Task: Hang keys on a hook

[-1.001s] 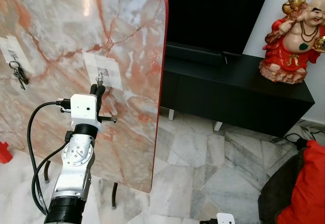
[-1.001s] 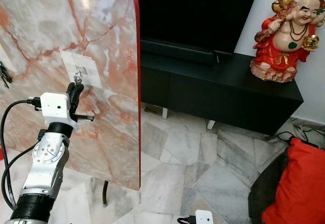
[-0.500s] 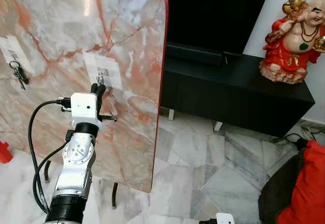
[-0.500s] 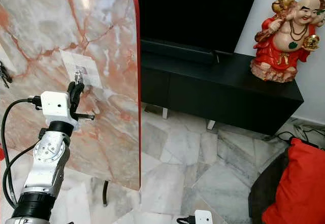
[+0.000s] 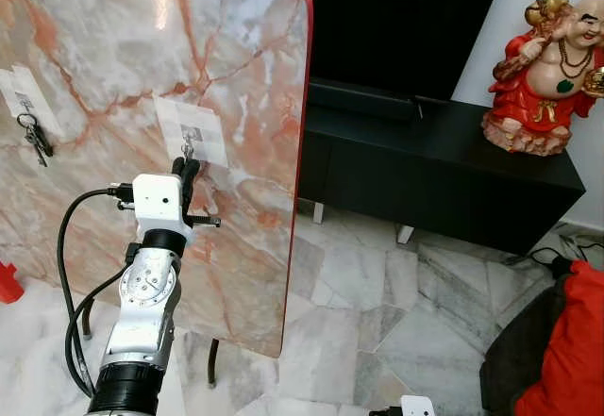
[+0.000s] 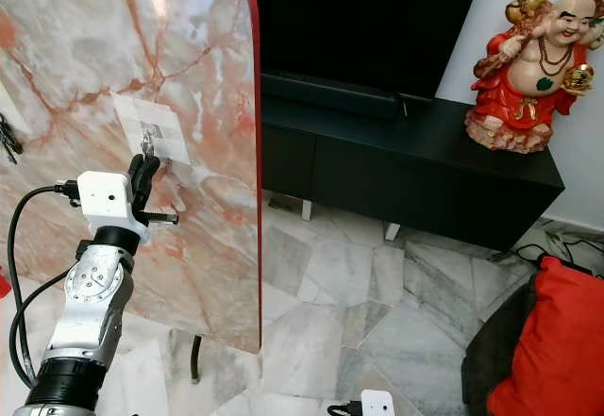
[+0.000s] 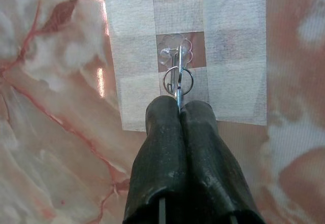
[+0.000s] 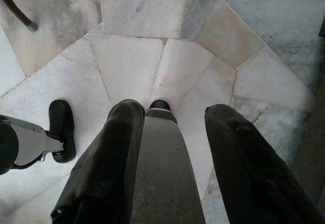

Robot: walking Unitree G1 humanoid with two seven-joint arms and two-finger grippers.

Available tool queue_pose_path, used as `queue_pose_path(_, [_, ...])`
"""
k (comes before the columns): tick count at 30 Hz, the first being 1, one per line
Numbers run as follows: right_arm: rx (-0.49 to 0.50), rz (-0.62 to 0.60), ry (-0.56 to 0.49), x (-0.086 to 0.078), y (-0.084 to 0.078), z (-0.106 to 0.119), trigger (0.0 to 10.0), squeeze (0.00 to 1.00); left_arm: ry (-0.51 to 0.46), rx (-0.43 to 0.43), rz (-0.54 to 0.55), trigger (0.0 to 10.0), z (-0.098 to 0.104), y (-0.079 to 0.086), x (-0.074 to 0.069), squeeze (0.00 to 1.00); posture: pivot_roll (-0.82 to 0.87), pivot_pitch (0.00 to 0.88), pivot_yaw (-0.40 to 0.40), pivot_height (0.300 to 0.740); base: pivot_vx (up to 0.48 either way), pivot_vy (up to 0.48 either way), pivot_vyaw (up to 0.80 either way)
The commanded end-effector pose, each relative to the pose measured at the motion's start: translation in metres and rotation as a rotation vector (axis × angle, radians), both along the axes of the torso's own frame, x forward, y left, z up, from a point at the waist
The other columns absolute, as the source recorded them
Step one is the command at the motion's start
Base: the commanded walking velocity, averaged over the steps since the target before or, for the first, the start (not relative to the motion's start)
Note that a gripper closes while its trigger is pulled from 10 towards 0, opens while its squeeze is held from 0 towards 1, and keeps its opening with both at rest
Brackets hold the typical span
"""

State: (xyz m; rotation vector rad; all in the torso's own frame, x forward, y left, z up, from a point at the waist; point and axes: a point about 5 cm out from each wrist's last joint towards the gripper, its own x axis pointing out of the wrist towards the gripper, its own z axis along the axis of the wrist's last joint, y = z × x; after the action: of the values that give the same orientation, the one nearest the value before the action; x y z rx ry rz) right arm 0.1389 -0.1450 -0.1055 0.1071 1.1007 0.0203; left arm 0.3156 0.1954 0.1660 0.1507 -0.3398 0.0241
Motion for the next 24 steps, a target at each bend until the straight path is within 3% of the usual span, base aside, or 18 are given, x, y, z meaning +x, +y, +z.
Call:
queue_pose_path(1, [-0.008,-0.004,0.006,-0.002,-0.003,-0.001,10.0,0.0,0.028,-0.005,-0.009,10.0,-0.003,-0.001,0.003,0.0,0.07,0.004,-0.094,0.74,0.0,0.0,0.0])
queue_pose_path(12, [-0.01,-0.005,0.0,0.002,-0.005,0.001,10.0,0.0,0.041,-0.065,-0.008,10.0,-0.003,0.001,0.005,0.0,0.07,0.006,-0.096,0.74,0.0,0.0,0.0])
queue_pose_path(24, [0.007,0.007,-0.013,0.01,0.016,0.003,10.0,0.0,0.029,-0.082,-0.026,10.0,0.003,-0.003,0.011,0.0,0.07,0.01,-0.096,0.74,0.0,0.0,0.0])
